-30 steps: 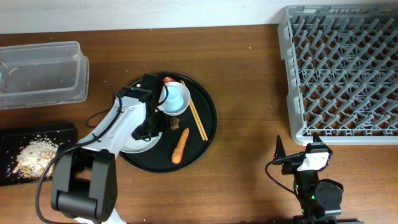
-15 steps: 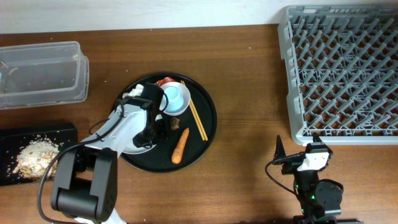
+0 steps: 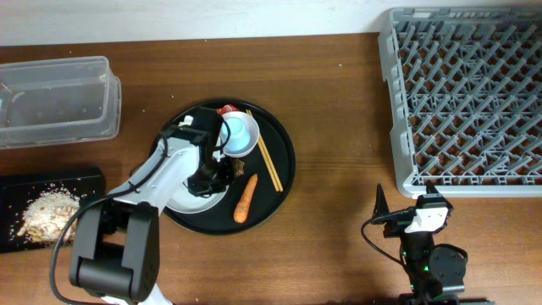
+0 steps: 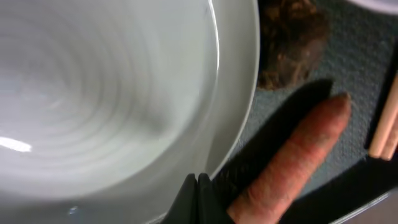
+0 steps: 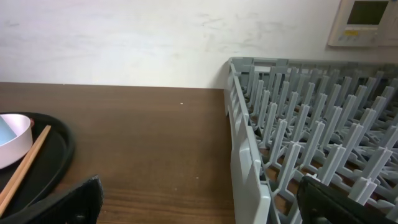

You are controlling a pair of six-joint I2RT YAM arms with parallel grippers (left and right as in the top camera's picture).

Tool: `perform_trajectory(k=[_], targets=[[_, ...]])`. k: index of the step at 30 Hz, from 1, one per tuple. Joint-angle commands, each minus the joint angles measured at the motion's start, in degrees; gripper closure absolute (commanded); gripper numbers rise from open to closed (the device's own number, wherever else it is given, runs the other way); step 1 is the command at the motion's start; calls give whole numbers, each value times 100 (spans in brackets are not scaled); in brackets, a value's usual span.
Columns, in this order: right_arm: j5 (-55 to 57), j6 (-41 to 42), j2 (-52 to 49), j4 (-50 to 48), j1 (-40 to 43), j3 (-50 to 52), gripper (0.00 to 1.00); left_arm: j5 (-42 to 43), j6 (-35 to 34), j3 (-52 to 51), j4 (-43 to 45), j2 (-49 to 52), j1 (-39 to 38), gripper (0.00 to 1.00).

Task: Sort waste into correct bins and load items into the dishwasher rack
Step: 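Lower the left gripper and grasp the orange carrot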

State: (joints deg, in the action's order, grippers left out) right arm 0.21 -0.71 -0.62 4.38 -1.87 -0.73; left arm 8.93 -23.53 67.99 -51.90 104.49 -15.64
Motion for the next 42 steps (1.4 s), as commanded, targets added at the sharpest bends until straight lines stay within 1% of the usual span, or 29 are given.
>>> perform_trajectory(k=[1, 2, 3, 4, 5, 6, 8, 9, 10, 11, 12, 13, 15, 18, 22, 26, 33, 35, 39, 42], targets=[[48, -35, 42, 17, -33, 42, 1, -741, 92, 682, -601, -422, 4, 99], [48, -35, 42, 17, -33, 42, 2, -769, 92, 761, -710, -505, 4, 99], [48, -35, 42, 17, -33, 42, 2, -758, 90, 828, -826, -645, 2, 96], [50, -35, 42, 17, -33, 42, 2, -656, 90, 828, -868, -756, 2, 82], [48, -35, 42, 17, -33, 42, 2, -455, 92, 828, -911, -800, 2, 71], [48, -35, 42, 17, -33, 42, 2, -160, 92, 820, -951, -802, -2, 66], [50, -35, 42, 17, -33, 42, 2, 304, 247, 780, -1056, -798, -85, 65], [50, -35, 42, 17, -33, 42, 2, 328, 422, 780, -1071, -798, -212, 65], [48, -35, 42, 17, -33, 42, 2, 289, 573, 780, -1056, -798, -330, 62], [48, -35, 42, 17, -33, 42, 1, 57, 608, 780, -1047, -796, -479, 53], [48, -35, 42, 17, -33, 42, 2, -238, 608, 780, -1049, -796, -638, 47], [48, -35, 42, 17, -33, 42, 2, -448, 608, 774, -1049, -789, -767, 46], [50, -35, 42, 17, -33, 42, 2, -492, 608, 643, -885, -785, -1019, 47], [50, -35, 42, 17, -33, 42, 1, -494, 608, 186, -387, -785, -1235, 47], [50, -35, 42, 17, -33, 42, 2, -494, 719, -553, 501, -785, -1244, 49], [50, -35, 42, 17, -33, 42, 2, -555, 782, -1025, 1099, -785, -1244, 49], [48, -35, 42, 17, -33, 42, 2, -555, 785, -1357, 1438, -763, -1246, 50], [48, -35, 42, 17, -33, 42, 2, -553, 782, -1357, 1506, -763, -1255, 54], [50, -35, 42, 17, -33, 42, 2, -577, 782, -1357, 1539, -750, -1482, 54], [50, -35, 42, 17, -33, 42, 2, -782, 778, -1357, 1545, -741, -1620, 55]])
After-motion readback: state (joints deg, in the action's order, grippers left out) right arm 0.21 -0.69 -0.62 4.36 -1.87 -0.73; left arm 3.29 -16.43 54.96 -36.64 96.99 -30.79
